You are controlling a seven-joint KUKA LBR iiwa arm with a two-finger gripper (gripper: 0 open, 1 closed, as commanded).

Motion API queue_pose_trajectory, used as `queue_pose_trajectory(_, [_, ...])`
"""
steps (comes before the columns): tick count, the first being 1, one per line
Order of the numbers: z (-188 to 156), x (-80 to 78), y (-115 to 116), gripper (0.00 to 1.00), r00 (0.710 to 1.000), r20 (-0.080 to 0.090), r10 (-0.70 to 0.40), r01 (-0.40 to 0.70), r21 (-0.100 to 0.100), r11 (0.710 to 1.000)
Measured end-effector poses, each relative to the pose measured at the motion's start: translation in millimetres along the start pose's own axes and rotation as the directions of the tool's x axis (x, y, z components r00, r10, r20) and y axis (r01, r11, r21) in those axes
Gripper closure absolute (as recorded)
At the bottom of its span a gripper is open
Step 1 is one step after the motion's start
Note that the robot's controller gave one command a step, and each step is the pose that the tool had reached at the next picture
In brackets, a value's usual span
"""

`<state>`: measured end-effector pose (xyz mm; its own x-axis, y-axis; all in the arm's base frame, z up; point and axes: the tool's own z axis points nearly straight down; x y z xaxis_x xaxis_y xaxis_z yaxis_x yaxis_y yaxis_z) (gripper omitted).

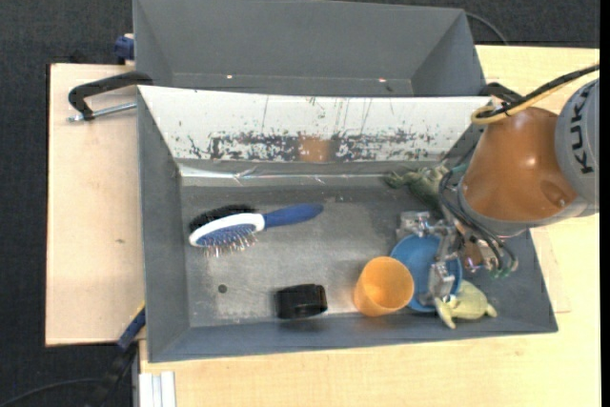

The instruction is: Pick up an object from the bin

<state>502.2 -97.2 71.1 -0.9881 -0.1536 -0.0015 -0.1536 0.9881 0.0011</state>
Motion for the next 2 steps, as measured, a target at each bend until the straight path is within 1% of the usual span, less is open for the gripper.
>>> queue_pose_trajectory(1, [-0.6, -56.3, -34.5, 0.00, 1.000, 0.010, 0.021, -0.021, 0.004, 1.000])
queue_pose_trajectory(2, [-0.2, -54.6, -33.1, 1.00, 1.000, 0.006, 0.020, -0.020, 0.002, 1.000])
